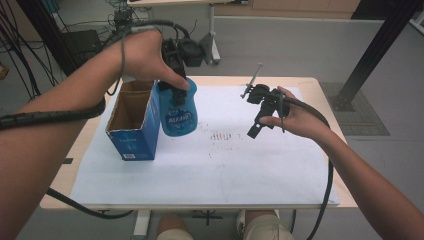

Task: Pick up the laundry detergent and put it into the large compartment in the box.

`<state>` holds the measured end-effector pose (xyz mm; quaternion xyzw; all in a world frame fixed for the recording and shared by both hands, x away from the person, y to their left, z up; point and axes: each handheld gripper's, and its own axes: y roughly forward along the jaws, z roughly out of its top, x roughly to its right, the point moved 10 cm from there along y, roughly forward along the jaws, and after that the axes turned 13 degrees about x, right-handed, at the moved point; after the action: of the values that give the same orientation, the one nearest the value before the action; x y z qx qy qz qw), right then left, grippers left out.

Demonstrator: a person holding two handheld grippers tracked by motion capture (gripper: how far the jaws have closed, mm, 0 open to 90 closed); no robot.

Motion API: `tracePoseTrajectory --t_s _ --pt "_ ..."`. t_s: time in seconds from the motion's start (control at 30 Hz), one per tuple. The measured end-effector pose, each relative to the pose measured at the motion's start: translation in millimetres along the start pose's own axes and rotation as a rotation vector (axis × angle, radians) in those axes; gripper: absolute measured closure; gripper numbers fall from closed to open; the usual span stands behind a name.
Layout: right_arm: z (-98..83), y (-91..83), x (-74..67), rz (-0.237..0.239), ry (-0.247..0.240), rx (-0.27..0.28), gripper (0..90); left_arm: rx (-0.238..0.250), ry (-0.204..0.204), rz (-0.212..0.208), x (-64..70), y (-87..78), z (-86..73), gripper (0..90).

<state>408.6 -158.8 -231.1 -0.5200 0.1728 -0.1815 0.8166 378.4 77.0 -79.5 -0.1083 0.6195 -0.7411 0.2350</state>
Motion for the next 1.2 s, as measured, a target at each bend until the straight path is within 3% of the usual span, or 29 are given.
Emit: tracePoseTrajectory --t_s 0.1,0.13,0.2,0.23,0.3,0.33,0.43,0.47,0.5,0.53,0.63,0.67,0.77,0.9,0.93,0.97,1.0,1.03,1.07,1.1,1.17,1.2 --pt "0.5 -2.2 -0.9 -0.001 -0.007 0.004 5.9 -0.011 -0.037 0.027 -6.9 -9.4 1.6 37.1" --pt "0.4 -2.8 -1.1 -0.002 -0.006 0.006 6.0 -0.012 -0.088 0.049 -14.3 -19.7 2.8 37.1" --pt "0.6 -4.7 -1.0 -0.004 -0.007 0.004 6.0 0.002 -0.131 0.067 -21.5 -31.1 3.1 37.1" --pt "0.6 -5.8 -1.2 -0.005 -0.003 0.003 6.0 0.002 -0.131 0.067 -21.5 -31.1 3.1 37.1" --pt "0.3 -6.7 -1.1 -0.009 -0.006 0.006 6.0 0.006 -0.198 0.071 -30.3 -42.7 2.2 37.1" --pt "-0.4 -7.9 -0.7 -0.009 0.000 0.007 6.0 0.015 -0.267 0.074 -38.5 -54.5 0.9 37.2" --pt "-0.4 -9.5 -0.7 -0.012 -0.001 0.007 6.0 0.022 -0.346 0.090 -49.3 -71.6 0.8 37.2" --pt "-0.1 -9.9 -0.9 -0.011 -0.005 0.009 6.0 0.022 -0.346 0.090 -49.3 -71.6 0.8 37.2" --pt "0.4 -10.3 -1.4 -0.011 -0.009 0.010 6.0 0.030 -0.403 0.113 -57.7 -82.6 0.1 37.2" --pt "0.4 -10.3 -1.4 -0.011 -0.009 0.010 6.0 0.030 -0.403 0.113 -57.7 -82.6 0.1 37.2" --pt "2.6 -12.3 -5.0 -0.012 -0.012 0.012 6.0 0.047 -0.498 0.147 -72.9 -94.8 -5.5 37.3" --pt "2.6 -12.3 -5.0 -0.012 -0.012 0.012 6.0 0.047 -0.498 0.147 -72.9 -94.8 -5.5 37.3" --pt "4.0 -14.5 -7.5 -0.020 -0.020 0.017 6.0 0.075 -0.580 0.153 -84.5 -98.7 -14.0 37.3" --pt "4.6 -16.8 -7.9 -0.023 -0.026 0.023 6.0 0.069 -0.697 0.183 -101.7 -106.4 -27.2 37.2" --pt "4.6 -16.8 -7.9 -0.023 -0.026 0.023 6.0 0.069 -0.697 0.183 -101.7 -106.4 -27.2 37.2" --pt "5.4 -17.7 -8.9 -0.025 -0.024 0.020 6.0 0.070 -0.739 0.188 -107.2 -109.7 -32.7 37.2" --pt "5.7 -17.7 -9.3 -0.025 -0.024 0.022 6.0 0.070 -0.763 0.190 -110.4 -111.4 -36.4 37.2" --pt "6.1 -17.6 -9.9 -0.026 -0.028 0.019 6.0 0.070 -0.763 0.190 -110.4 -111.4 -36.4 37.2" --pt "6.1 -17.6 -9.9 -0.026 -0.028 0.019 6.0 0.066 -0.786 0.196 -113.1 -112.6 -39.7 37.2" --pt "6.5 -17.6 -10.7 -0.029 -0.031 0.020 6.0 0.065 -0.836 0.208 -118.7 -113.6 -47.6 37.2" --pt "6.7 -17.6 -11.1 -0.029 -0.029 0.018 6.0 0.061 -0.859 0.220 -121.9 -114.1 -52.1 37.2" --pt "6.3 -17.3 -10.9 -0.028 -0.036 0.022 6.1 0.046 -0.895 0.236 -126.3 -114.3 -58.5 37.2"
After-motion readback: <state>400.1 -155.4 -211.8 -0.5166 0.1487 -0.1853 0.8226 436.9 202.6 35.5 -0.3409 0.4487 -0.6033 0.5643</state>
